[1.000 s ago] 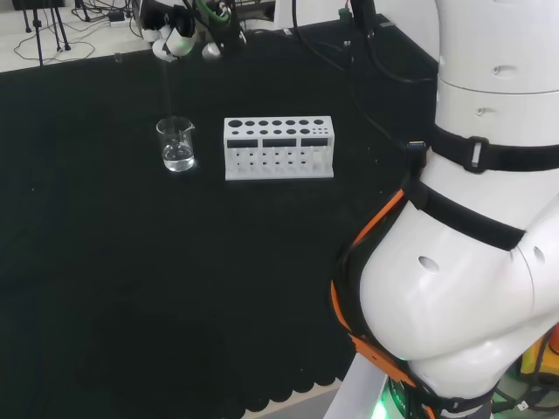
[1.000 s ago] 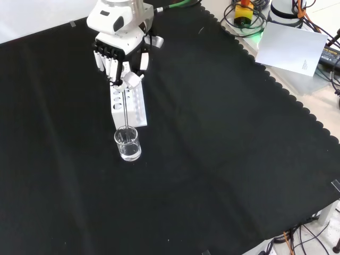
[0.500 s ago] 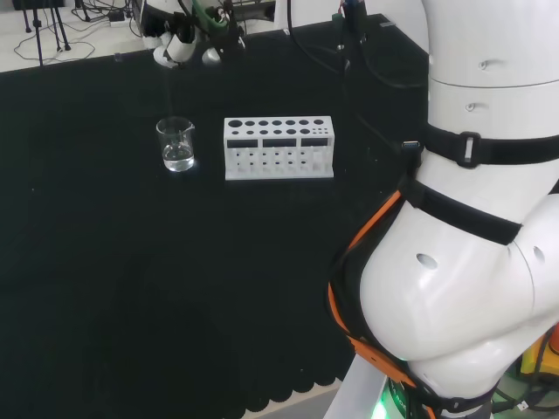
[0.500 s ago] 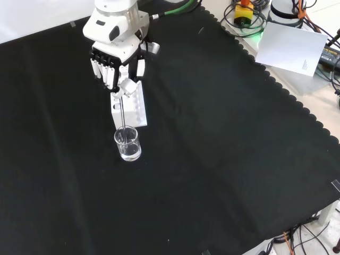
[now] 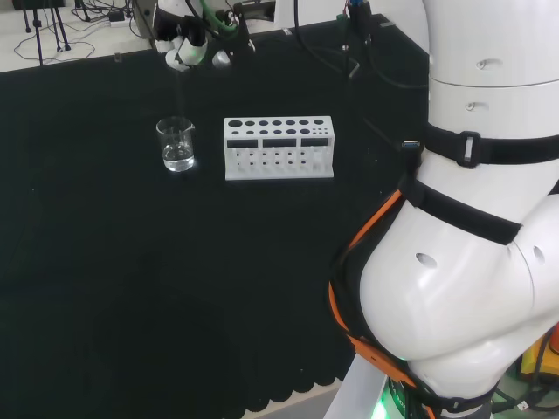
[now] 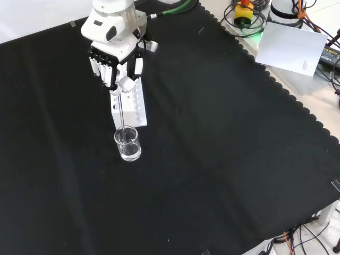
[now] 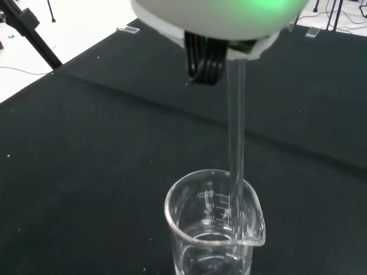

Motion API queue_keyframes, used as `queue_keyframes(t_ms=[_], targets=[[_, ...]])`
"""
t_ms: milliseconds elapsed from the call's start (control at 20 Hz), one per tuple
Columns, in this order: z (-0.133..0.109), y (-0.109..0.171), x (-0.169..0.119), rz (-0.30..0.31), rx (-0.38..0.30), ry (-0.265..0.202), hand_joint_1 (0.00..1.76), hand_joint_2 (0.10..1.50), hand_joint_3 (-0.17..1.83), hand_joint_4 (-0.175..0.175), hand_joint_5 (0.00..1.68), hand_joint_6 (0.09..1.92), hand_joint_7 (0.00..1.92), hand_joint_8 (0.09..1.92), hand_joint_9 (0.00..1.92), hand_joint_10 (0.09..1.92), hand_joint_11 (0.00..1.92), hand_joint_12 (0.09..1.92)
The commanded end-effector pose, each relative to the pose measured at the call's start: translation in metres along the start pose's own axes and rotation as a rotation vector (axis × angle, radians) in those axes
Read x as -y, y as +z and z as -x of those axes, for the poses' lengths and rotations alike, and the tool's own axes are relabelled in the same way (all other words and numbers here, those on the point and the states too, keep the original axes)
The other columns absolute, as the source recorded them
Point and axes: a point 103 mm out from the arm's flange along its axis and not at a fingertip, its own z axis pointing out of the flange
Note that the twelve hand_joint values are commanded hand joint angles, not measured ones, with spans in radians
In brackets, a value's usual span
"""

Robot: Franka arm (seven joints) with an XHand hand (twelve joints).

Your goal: Stir in the beaker to the left of the white test tube rack with the glass rod.

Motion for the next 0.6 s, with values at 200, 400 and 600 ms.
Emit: queue_keyframes(t_ms=[200,400,600], targets=[[-0.030,0.003,-0.007,-0.008,-0.008,-0.035,1.32,0.62,0.77,-0.175,1.14,0.70,1.33,0.88,1.68,0.81,1.49,1.04],[-0.032,0.004,-0.021,0.002,-0.009,-0.044,1.32,0.62,0.76,-0.175,1.14,0.70,1.33,0.88,1.68,0.81,1.49,1.04],[-0.017,0.011,-0.030,-0.002,-0.016,-0.027,1.32,0.62,0.76,-0.175,1.14,0.70,1.33,0.88,1.68,0.81,1.49,1.04]])
